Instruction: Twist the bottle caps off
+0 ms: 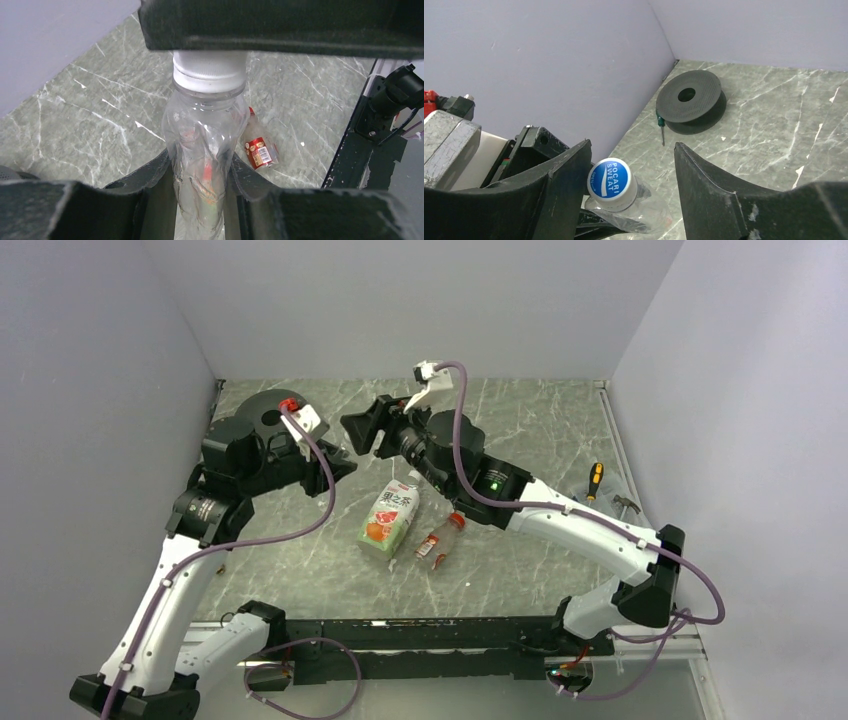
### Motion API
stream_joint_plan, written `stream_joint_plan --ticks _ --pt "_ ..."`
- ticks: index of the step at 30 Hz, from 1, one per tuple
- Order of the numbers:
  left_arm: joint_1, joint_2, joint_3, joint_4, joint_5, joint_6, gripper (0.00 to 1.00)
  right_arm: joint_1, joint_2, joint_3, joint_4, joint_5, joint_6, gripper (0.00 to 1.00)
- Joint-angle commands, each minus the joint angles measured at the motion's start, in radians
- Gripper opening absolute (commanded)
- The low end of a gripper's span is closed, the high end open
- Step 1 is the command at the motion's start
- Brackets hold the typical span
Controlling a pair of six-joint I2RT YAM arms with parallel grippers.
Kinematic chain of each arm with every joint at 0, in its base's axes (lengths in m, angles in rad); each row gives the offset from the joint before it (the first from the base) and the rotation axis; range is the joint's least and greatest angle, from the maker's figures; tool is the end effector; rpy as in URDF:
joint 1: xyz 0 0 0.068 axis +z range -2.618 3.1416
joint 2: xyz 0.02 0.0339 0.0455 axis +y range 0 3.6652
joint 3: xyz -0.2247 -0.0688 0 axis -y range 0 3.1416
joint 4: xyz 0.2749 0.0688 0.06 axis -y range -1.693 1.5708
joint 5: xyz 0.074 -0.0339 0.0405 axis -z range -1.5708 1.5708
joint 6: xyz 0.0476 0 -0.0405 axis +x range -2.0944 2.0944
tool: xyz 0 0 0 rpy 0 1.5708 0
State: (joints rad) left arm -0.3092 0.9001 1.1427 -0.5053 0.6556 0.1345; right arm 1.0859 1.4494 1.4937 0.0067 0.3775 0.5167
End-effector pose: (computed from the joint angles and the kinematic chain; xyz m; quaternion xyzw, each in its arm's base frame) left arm 0.2204 -0.1009 0.3848 0.3564 0.6899 -0.3048 0.5515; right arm 0.1940 0.3305 0.4147 -0.0594 0.6876 0.4215 0.5882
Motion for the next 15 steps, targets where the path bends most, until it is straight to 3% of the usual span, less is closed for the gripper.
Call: stream_joint_plan --ticks 1,6,12,15 --pt "-0.003 0.002 0.000 0.057 -0.013 -0.018 0.03 0.008 0.017 0.045 0.025 -0.047 0.006 0.64" --pt "-0.003 0.003 -0.001 0.068 -0.016 -0.026 0.02 0.008 0.034 0.044 0.026 -0.057 0.017 0.59" --pt "-0.002 -0.001 -0.002 0.058 -0.005 -0.031 0.02 0.008 0.029 0.034 0.057 -0.041 0.008 0.36" --pt "-0.002 -0.005 -0.005 0.051 -0.004 -0.025 0.02 0.008 0.021 0.042 0.070 -0.036 -0.022 0.40"
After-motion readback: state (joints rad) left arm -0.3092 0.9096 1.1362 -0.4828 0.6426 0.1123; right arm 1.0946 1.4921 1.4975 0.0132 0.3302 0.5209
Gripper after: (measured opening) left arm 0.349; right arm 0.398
